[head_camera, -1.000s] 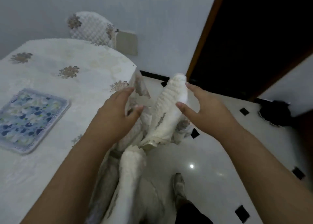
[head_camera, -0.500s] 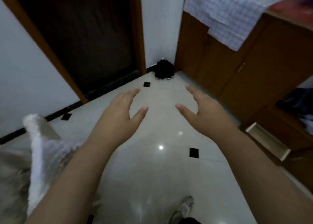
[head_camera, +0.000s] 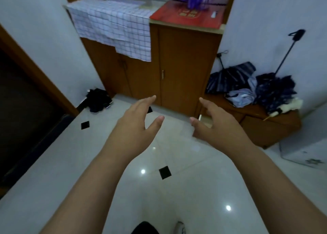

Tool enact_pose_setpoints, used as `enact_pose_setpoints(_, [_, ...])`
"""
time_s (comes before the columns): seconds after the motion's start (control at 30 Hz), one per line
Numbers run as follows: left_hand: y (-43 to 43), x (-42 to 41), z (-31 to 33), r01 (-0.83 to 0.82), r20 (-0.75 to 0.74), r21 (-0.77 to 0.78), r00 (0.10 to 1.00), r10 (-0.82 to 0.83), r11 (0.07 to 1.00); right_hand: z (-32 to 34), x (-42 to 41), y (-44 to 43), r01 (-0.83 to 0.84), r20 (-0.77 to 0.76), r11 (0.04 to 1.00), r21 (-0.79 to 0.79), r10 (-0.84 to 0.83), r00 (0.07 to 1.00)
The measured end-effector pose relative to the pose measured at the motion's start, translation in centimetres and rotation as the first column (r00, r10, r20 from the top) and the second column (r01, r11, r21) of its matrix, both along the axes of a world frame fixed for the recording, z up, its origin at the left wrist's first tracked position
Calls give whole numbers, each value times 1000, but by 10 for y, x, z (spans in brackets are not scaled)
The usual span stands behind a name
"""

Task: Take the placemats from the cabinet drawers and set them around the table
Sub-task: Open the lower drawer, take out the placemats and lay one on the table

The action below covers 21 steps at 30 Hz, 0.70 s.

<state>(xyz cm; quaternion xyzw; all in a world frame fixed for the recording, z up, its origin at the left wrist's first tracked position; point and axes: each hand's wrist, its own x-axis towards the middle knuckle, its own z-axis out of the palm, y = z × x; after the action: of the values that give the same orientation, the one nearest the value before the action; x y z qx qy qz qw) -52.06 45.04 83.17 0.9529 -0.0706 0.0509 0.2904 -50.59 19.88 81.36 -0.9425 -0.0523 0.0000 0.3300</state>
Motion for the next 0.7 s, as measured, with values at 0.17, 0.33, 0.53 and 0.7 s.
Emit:
enact_pose_setpoints(0.17, [-39,81,-15,150,-38,-12,988,-151,989,-19,35,-46,174,-53,984,32,-172,984])
enact_pose_setpoints(0.33, [-75,171,-33,309,-54,-72,948,-313,948,-34,76,-80,338,-41,941,-21,-338,940])
enact_pose_setpoints(0.53, [-129,272,-44,472,-92,-70,874,-477,879,-32,131,-114,527,13,849,-13,-527,850])
enact_pose_setpoints(0.7, [-186,324,-54,562,-126,-61,815,-565,825,-38,169,-158,602,0,798,9,-602,798])
